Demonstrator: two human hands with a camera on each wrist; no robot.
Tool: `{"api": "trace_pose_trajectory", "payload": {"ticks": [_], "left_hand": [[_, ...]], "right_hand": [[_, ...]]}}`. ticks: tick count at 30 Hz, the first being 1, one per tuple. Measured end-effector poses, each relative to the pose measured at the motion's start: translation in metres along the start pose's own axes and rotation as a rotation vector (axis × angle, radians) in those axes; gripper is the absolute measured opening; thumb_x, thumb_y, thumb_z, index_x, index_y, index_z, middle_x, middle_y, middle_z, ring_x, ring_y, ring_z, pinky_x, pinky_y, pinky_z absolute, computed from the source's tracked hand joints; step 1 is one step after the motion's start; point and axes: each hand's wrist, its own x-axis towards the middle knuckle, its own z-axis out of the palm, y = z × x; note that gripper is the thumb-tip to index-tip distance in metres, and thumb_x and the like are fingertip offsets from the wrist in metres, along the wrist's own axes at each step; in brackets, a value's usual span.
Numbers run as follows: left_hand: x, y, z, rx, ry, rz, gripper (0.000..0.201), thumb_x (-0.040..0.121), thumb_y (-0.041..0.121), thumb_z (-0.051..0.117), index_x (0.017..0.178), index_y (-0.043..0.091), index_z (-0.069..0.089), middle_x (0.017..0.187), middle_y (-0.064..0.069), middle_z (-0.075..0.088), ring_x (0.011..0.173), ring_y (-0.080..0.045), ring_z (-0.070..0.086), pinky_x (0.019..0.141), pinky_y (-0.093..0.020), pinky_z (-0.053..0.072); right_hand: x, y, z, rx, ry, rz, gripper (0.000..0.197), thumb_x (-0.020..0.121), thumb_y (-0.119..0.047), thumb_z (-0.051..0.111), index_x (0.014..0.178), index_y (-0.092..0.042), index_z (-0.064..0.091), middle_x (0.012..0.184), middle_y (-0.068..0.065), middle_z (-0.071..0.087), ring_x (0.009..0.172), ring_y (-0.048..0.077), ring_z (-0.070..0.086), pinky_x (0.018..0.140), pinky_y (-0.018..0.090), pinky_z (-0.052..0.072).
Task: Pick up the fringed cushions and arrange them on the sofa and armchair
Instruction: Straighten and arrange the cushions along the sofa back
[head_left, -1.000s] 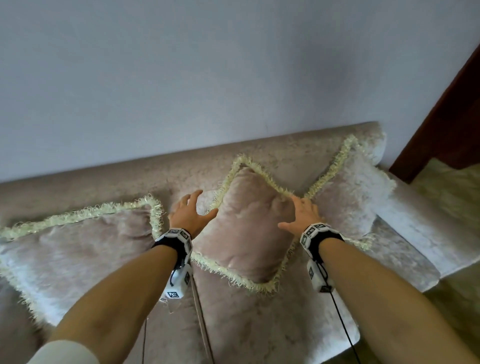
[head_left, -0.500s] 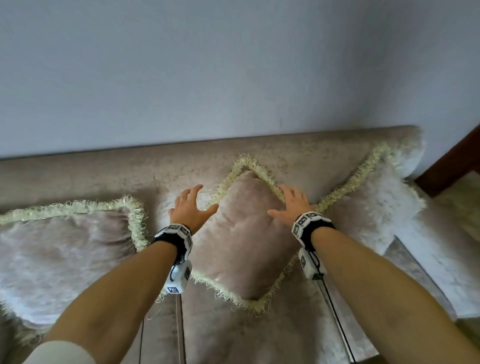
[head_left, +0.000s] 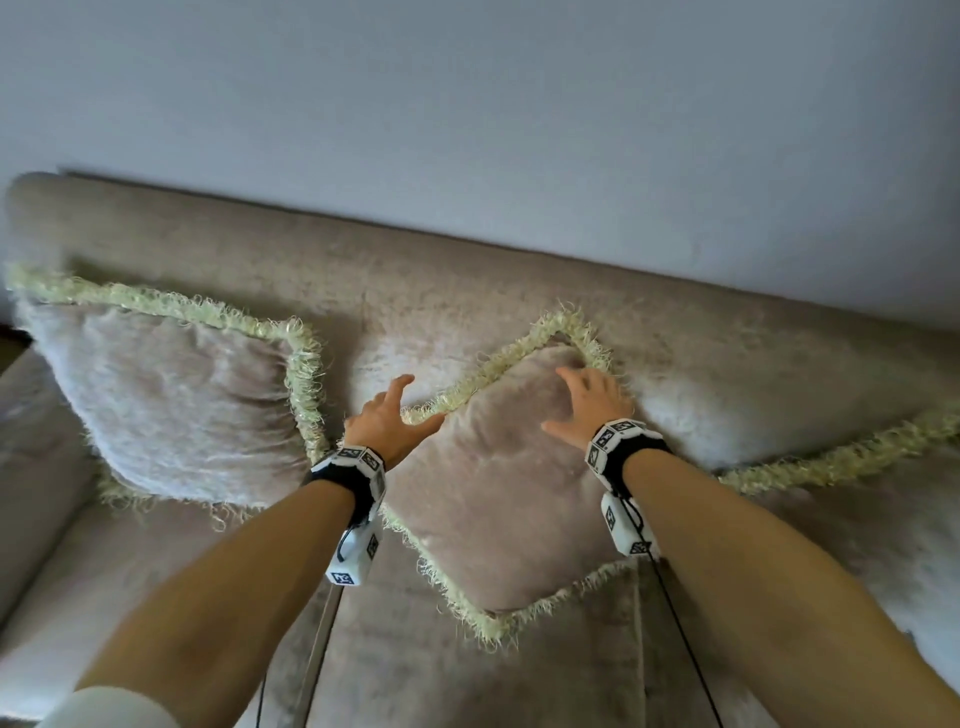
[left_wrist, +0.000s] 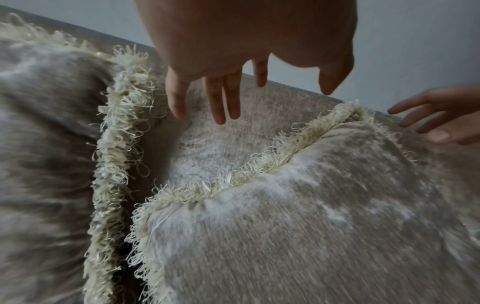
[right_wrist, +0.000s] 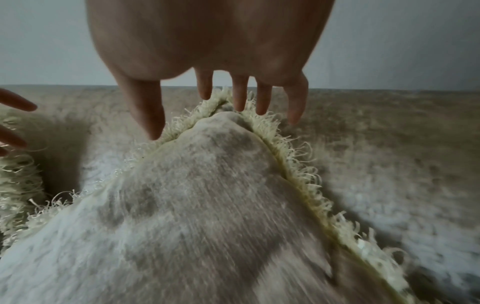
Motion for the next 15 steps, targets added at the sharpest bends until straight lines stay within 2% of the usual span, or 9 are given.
{"api": "trace_pose_trajectory", "payload": {"ticks": [7,10,15], "left_hand": [[0.026,-0.016,0.018,0.0,-0.031,-0.134,0.081,0.078,0.076,0.053,0.145,0.038,0.028,0.14,-0.006,0.049,0.126,-0.031,0.048,0.1,-0.051,0.041],[0.04,-0.025,0.026,0.008,-0.073,-0.159,0.085,0.076,0.079,0.052,0.146,0.038,0.027,0.144,-0.007,0.046,0.129,-0.031,0.045,0.101,-0.051,0.041],[0.064,-0.037,0.042,-0.01,-0.161,-0.187,0.083,0.075,0.081,0.051,0.143,0.037,0.034,0.142,-0.008,0.048,0.125,-0.03,0.051,0.104,-0.048,0.041]], "right_hand": [[0.056,-0.028,-0.003,-0.28,-0.015,-0.237,0.088,0.083,-0.058,0.062,0.153,-0.037,0.012,0.161,0.004,0.008,0.149,0.032,0.003,0.115,0.062,0.01],[0.074,-0.037,0.002,-0.401,0.022,-0.314,0.085,0.081,-0.06,0.062,0.15,-0.035,0.02,0.159,0.004,0.015,0.147,0.032,0.007,0.114,0.058,0.011],[0.097,-0.038,0.012,-0.51,0.048,-0.311,0.085,0.076,-0.069,0.061,0.147,-0.036,0.027,0.155,0.002,0.024,0.145,0.03,0.009,0.112,0.057,0.012]]}}
